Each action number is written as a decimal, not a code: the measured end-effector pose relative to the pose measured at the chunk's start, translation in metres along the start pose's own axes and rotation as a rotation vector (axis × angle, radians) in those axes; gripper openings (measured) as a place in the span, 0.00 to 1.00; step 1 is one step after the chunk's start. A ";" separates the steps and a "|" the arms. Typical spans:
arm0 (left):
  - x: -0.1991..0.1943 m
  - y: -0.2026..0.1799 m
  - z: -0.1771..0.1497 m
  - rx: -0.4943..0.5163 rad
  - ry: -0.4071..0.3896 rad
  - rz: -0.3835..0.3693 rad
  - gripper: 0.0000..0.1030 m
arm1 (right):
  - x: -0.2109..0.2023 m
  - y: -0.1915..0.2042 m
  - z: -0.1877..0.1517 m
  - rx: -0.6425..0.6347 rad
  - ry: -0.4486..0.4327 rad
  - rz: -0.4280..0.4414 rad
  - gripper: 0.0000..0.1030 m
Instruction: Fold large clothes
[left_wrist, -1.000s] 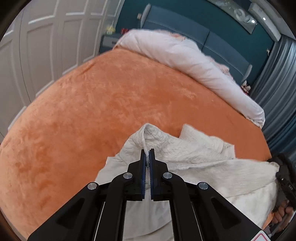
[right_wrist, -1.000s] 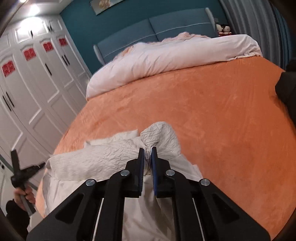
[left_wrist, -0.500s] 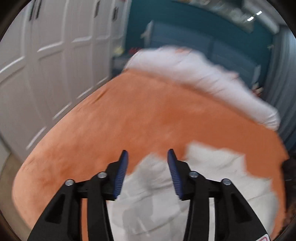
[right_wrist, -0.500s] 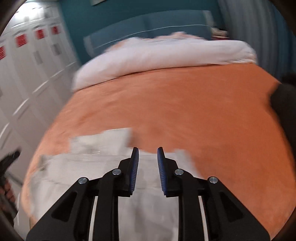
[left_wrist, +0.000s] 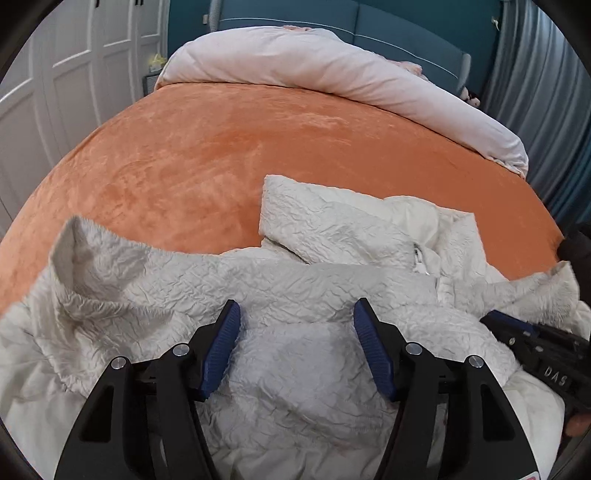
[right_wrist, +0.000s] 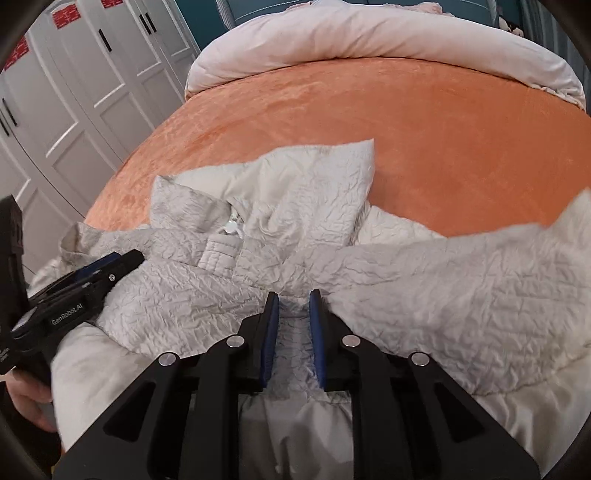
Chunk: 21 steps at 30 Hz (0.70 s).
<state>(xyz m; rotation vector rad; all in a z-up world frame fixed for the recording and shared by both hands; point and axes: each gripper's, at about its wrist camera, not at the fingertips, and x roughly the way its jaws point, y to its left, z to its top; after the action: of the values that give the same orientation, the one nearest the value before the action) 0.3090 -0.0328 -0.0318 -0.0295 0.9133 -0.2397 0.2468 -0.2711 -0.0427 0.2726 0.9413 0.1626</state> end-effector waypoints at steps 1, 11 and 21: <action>0.002 -0.002 -0.002 0.006 -0.005 0.010 0.62 | 0.004 0.001 -0.002 -0.005 -0.004 -0.007 0.14; 0.016 -0.008 -0.011 0.024 -0.023 0.056 0.63 | 0.024 0.000 -0.004 0.012 -0.016 -0.010 0.14; 0.010 -0.010 -0.009 0.027 -0.013 0.055 0.63 | 0.019 0.007 0.003 0.004 0.001 -0.035 0.15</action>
<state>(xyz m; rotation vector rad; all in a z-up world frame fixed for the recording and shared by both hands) 0.3059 -0.0437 -0.0433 0.0191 0.8962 -0.2011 0.2595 -0.2599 -0.0536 0.2600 0.9470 0.1285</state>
